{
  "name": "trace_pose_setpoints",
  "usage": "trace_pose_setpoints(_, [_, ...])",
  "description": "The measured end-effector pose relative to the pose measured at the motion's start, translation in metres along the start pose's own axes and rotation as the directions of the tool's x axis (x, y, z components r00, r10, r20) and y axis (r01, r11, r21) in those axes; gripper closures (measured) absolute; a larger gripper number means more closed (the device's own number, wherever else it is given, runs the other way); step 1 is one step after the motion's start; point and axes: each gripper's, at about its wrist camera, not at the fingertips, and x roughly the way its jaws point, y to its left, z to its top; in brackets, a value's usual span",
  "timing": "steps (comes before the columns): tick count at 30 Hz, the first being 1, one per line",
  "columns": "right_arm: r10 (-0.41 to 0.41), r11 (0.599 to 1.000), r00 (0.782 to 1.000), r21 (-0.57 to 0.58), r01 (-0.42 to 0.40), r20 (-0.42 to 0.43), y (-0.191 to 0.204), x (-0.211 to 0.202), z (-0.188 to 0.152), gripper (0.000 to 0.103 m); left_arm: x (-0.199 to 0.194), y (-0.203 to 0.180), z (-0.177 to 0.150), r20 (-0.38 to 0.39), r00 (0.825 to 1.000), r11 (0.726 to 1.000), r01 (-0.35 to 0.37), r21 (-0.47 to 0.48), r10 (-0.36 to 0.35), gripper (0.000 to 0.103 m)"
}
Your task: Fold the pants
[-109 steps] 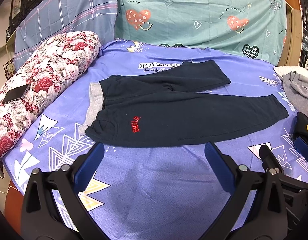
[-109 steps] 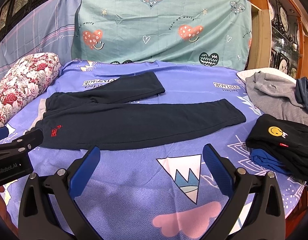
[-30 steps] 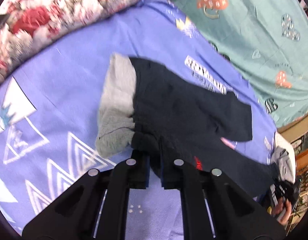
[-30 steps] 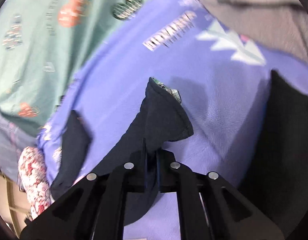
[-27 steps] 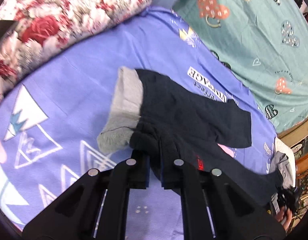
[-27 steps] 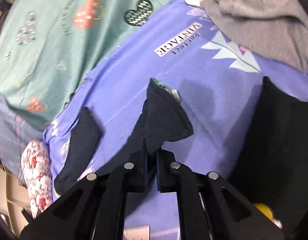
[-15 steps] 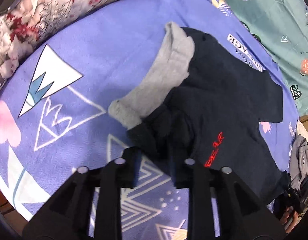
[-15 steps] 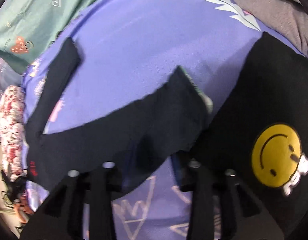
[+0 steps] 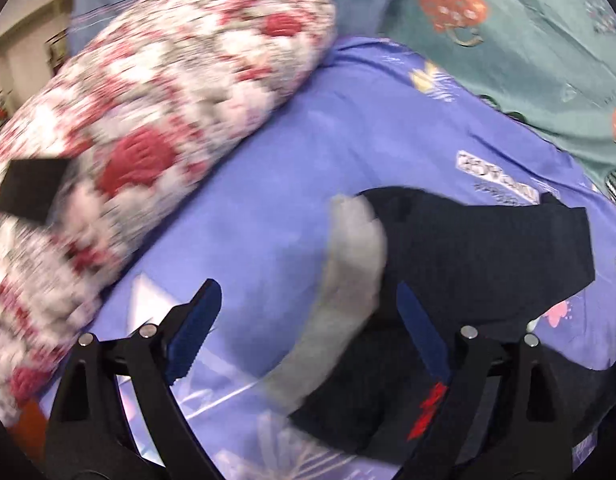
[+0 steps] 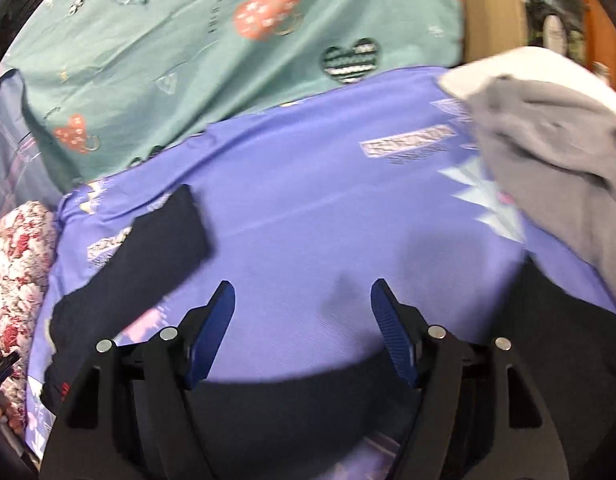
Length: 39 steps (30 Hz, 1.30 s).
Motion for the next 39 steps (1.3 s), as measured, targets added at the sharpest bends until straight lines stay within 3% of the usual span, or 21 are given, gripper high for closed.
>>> trace_pose_setpoints(7, [0.13, 0.992, 0.986, 0.004, -0.13, -0.105, 0.058, 0.106, 0.027, 0.032, 0.064, -0.08, 0.012, -0.055, 0.996, 0.994, 0.067, 0.084, -0.063, 0.013])
trace_pose_setpoints(12, [0.18, 0.983, 0.97, 0.006, -0.182, -0.161, 0.082, 0.164, 0.04, 0.032, 0.094, -0.082, -0.002, -0.08, 0.997, 0.999, 0.018, 0.043, -0.014, 0.013])
trace_pose_setpoints(14, [0.228, 0.974, 0.955, 0.03, -0.226, -0.188, 0.089, 0.182, 0.042, 0.032, 0.103, -0.081, -0.006, -0.083, 0.997, 0.999, 0.008, 0.046, -0.004, 0.013])
trace_pose_setpoints(16, [0.226, 0.974, 0.951, 0.024, -0.226, -0.21, 0.099, 0.194, 0.045, 0.034, 0.105, -0.079, -0.01, -0.072, 0.997, 0.998, 0.003, 0.062, 0.002, 0.012])
trace_pose_setpoints(18, [0.234, 0.971, 0.943, 0.022, -0.236, -0.237, 0.107, 0.201, 0.044, 0.051, 0.107, -0.08, -0.013, -0.06, 0.998, 0.997, -0.01, 0.074, 0.015, 0.012])
trace_pose_setpoints(19, [0.242, 0.969, 0.933, 0.017, -0.247, -0.265, 0.113, 0.205, 0.043, 0.067, 0.108, -0.081, -0.015, -0.054, 0.998, 0.996, -0.013, 0.083, 0.018, 0.011])
trace_pose_setpoints(21, [0.215, 0.974, 0.943, -0.013, -0.226, -0.255, 0.123, 0.202, 0.042, 0.084, 0.11, -0.084, -0.016, -0.05, 0.998, 0.995, -0.026, 0.1, 0.032, 0.01])
trace_pose_setpoints(23, [0.199, 0.975, 0.957, -0.059, -0.216, -0.211, 0.138, 0.187, 0.045, 0.09, 0.11, -0.084, -0.016, -0.047, 0.998, 0.994, -0.026, 0.102, 0.031, 0.009])
trace_pose_setpoints(25, [0.248, 0.956, 0.952, -0.111, -0.27, -0.179, 0.161, 0.163, 0.044, 0.091, 0.109, -0.081, -0.015, -0.05, 0.999, 0.996, -0.014, 0.089, 0.019, 0.009])
trace_pose_setpoints(27, [0.31, 0.922, 0.93, -0.177, -0.345, -0.198, 0.186, 0.148, 0.036, 0.091, 0.109, -0.078, -0.014, -0.054, 0.999, 0.997, -0.002, 0.077, 0.006, 0.009])
trace_pose_setpoints(29, [0.377, 0.86, 0.886, -0.252, -0.443, -0.27, 0.221, 0.136, 0.019, 0.091, 0.108, -0.078, -0.014, -0.054, 0.999, 0.997, 0.001, 0.071, 0.003, 0.009])
trace_pose_setpoints(31, [0.426, 0.792, 0.826, -0.289, -0.537, -0.369, 0.251, 0.134, -0.003, 0.091, 0.108, -0.078, -0.014, -0.053, 0.999, 0.998, 0.004, 0.069, 0.0, 0.009])
trace_pose_setpoints(33, [0.447, 0.757, 0.774, -0.271, -0.595, -0.449, 0.268, 0.143, -0.021, 0.088, 0.108, -0.077, -0.014, -0.053, 0.999, 0.998, 0.01, 0.065, -0.006, 0.009])
trace_pose_setpoints(35, [0.466, 0.733, 0.693, -0.198, -0.651, -0.55, 0.28, 0.162, -0.04, 0.076, 0.106, -0.075, -0.014, -0.054, 0.998, 0.998, 0.026, 0.049, -0.023, 0.009])
trace_pose_setpoints(37, [0.462, 0.741, 0.668, -0.161, -0.652, -0.583, 0.282, 0.17, -0.048, 0.061, 0.106, -0.071, -0.013, -0.058, 0.998, 0.999, 0.041, 0.025, -0.039, 0.009])
trace_pose_setpoints(39, [0.498, 0.729, 0.645, -0.123, -0.674, -0.58, 0.276, 0.169, -0.045, 0.061, 0.106, -0.064, -0.011, -0.066, 0.996, 0.998, 0.055, -0.011, -0.055, 0.009])
